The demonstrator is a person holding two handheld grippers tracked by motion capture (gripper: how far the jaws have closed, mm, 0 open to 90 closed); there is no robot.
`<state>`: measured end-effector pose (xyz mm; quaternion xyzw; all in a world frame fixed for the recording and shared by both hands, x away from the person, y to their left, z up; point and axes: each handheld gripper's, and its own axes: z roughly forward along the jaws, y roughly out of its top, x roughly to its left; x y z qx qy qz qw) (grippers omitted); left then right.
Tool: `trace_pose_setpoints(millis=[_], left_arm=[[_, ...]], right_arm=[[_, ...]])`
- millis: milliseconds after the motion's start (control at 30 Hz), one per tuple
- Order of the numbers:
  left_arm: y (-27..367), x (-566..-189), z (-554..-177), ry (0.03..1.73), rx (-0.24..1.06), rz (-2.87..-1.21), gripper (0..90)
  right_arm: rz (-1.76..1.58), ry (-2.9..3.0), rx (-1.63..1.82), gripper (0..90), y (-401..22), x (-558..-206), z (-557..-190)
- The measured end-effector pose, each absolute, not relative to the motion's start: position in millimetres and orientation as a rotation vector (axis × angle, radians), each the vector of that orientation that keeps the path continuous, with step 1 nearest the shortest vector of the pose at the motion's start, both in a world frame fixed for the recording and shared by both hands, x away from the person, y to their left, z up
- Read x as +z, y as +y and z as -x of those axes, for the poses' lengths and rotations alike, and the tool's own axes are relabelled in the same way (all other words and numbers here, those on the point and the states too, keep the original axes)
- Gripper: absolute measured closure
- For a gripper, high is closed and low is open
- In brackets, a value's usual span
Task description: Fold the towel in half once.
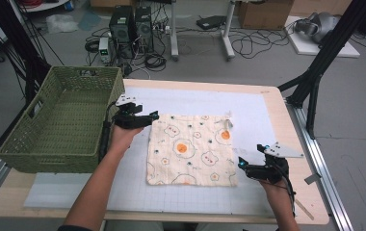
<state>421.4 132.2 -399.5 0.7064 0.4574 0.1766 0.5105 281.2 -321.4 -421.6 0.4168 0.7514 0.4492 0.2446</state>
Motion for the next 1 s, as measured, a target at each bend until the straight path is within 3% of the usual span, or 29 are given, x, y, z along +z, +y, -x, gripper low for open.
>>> trace_pose_setpoints(millis=[100,433,700,900,1000], left_arm=[[130.0,-401.4,-429.9,1.11,0.433,-1.724,29.6],[122.4,-421.6,-447.2,1.197,0.399,-1.75,29.2],[123.4,-427.2,-454.0,1.233,0.345,-1.647,30.5],[120.4,-444.0,-461.3,1.281,0.381,-1.722,30.5],[113.3,-447.5,-463.6,1.281,0.417,-1.801,35.7]], right_arm=[[-1.139,2.049,1.231,11.1,-320.2,-421.0,-281.7],[-1.154,2.05,1.226,11.1,-321.3,-421.8,-282.5],[-1.16,2.054,1.229,11.1,-321.1,-423.2,-283.8],[-1.18,2.054,1.23,11.1,-320.7,-424.5,-285.0],[-1.182,2.063,1.222,11.1,-319.9,-425.5,-285.9]])
